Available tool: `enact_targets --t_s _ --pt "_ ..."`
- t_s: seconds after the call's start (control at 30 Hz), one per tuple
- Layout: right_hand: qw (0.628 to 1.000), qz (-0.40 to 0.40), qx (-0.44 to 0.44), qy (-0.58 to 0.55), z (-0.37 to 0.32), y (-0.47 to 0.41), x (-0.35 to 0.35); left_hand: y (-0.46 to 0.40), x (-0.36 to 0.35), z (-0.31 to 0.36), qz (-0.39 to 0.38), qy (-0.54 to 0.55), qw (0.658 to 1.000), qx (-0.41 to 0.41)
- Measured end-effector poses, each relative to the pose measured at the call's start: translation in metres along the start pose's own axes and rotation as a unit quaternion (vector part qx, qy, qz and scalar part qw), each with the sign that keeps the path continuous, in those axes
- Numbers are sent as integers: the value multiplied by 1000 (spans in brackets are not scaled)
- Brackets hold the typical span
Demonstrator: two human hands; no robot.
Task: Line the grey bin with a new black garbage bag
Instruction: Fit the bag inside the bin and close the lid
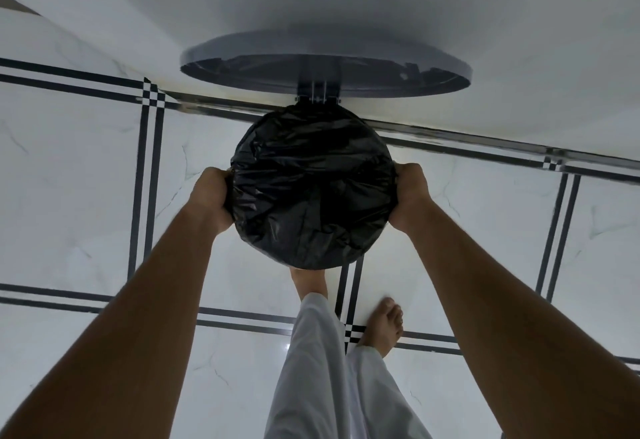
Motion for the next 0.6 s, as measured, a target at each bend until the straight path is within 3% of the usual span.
enact_targets --t_s 0.1,0.17,0.27,0.33,0.37,0.4,0.47,0.5,0.6 --pt "999 -32 -17 -18 4 -34 3 2 -6 5 3 8 1000 4" --pt "1000 -24 -10 10 -2 -10 -2 1 -7 6 24 14 1000 9" --pt "999 -7 10 43 -5 20 -3 13 3 6 204 -24 978 -38" --pt "997 -3 34 64 -6 29 -2 44 5 11 382 -76 911 -136" --pt "996 -1 49 78 -4 31 -2 64 0 14 439 -113 859 -239" --pt "993 -1 69 91 -3 32 -2 89 -11 16 450 -153 799 -367" --pt "988 4 112 103 -1 30 -4 129 -49 13 340 -255 692 -583" --pt "986 9 128 106 0 26 -5 131 -69 4 259 -318 660 -629" --pt "981 17 149 121 5 24 -11 102 -116 -27 108 -505 587 -624"
Point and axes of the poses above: each hand's wrist, its own y-axis away from the middle knuckle, its own x-axis out of the back of the hand, z = x × y, the point moved 3 cm from there along -y, towards the middle knuckle, and after that the axes turned 7 degrees about -y, right-handed, at the moved point
